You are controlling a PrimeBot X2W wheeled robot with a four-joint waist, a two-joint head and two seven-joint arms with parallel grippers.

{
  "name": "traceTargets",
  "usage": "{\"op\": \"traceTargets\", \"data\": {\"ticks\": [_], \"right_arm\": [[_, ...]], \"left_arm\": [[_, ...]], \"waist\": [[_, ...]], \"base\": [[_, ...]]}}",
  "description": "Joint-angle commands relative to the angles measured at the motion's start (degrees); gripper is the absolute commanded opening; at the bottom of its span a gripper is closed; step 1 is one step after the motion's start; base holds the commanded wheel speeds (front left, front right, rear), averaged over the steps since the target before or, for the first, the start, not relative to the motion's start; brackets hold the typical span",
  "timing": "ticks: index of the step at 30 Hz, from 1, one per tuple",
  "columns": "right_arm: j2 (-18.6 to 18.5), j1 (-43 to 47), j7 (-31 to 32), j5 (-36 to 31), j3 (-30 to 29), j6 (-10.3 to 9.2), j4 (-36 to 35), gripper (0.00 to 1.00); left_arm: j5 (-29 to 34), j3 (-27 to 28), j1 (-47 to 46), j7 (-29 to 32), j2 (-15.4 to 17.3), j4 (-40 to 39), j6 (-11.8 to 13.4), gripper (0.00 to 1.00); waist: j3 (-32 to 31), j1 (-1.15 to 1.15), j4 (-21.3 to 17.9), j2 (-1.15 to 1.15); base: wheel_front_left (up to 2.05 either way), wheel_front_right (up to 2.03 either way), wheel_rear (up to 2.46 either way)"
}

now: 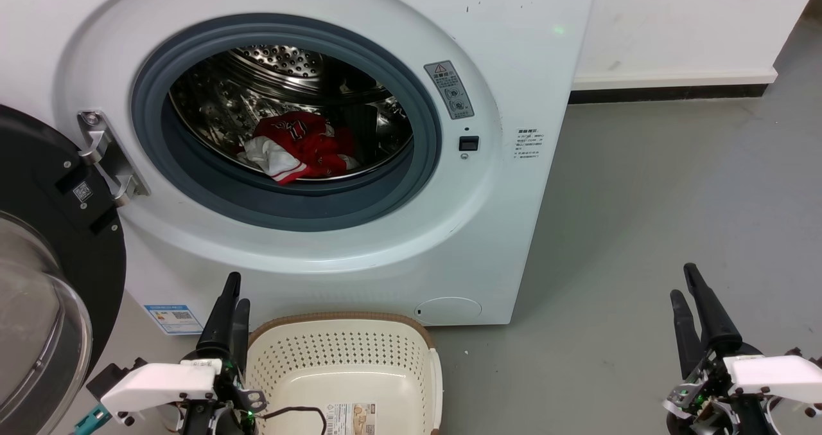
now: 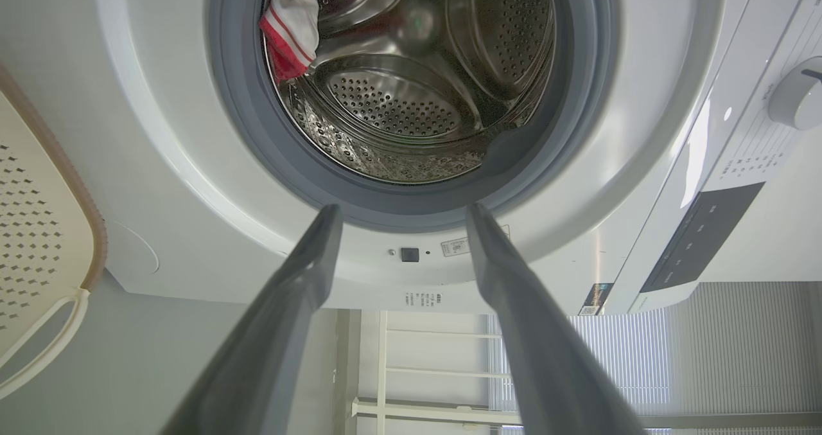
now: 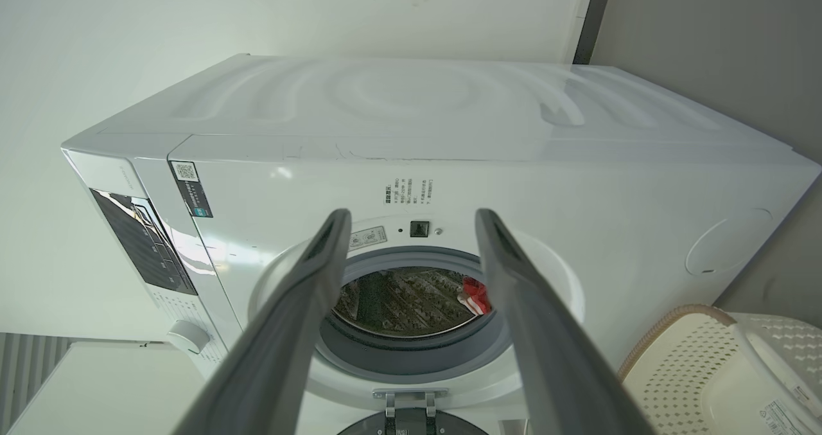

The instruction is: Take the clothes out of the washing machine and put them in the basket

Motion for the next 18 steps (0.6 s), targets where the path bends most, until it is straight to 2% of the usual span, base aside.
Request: {"op": "traceTargets", "data": {"ticks": [1,7,18], "right_arm": [[0.0,-0.3,-0.8,-1.8,0.2,0.01,-1.6,1.0],[0.0,0.2,-2.4,-7.6,0.5,0.01,-2.9,1.0],[0.0,1.2,-4.7,-23.3,0.9,0.01,-5.2,1.0]], "left_arm": [[1.6,-0.6,-1.8,-0.8,0.1,-1.7,0.0,1.0],[8.5,-1.3,-2.1,-2.4,0.1,-3.1,0.0,1.0],[20.9,-2.5,-2.3,-4.7,0.1,-4.7,0.0,1.0]], "waist": [[0.0,0.0,0.0,0.0],[0.0,0.0,0.1,0.0],[0.0,0.0,0.4,0.0]], "base": [[0.0,0.0,0.0],[0.0,0.0,0.0],[0.0,0.0,0.0]]}}
